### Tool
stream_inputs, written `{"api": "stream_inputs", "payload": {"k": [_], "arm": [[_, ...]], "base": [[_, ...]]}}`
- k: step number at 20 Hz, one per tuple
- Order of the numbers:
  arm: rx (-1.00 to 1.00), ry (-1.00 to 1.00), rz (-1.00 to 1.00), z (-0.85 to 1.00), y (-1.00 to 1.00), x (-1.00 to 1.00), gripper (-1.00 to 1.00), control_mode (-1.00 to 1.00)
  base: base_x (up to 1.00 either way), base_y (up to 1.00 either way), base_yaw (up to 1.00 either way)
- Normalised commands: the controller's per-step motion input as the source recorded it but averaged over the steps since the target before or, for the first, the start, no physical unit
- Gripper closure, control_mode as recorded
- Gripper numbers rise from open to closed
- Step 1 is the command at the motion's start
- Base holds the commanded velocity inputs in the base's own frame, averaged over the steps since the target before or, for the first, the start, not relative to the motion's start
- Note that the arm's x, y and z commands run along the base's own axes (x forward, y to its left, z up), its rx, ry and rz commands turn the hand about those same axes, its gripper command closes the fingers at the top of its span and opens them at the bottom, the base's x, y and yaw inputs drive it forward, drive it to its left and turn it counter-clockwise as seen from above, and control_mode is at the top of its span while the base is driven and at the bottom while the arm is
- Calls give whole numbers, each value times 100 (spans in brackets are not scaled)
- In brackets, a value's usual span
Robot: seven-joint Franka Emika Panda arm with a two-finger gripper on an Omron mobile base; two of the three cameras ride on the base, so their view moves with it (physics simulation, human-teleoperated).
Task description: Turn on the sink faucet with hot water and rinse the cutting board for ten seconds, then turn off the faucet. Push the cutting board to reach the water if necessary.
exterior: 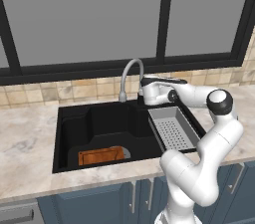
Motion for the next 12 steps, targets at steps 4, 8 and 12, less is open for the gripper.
{"api": "stream_inputs", "payload": {"k": [4, 8, 12], "arm": [[0, 0, 0, -4, 0, 0, -100, -100], [0, 0, 0, 0, -3, 0, -100, -100], [0, 0, 0, 0, -5, 0, -100, -100]], "base": [[0, 0, 0], [0, 0, 0], [0, 0, 0]]}}
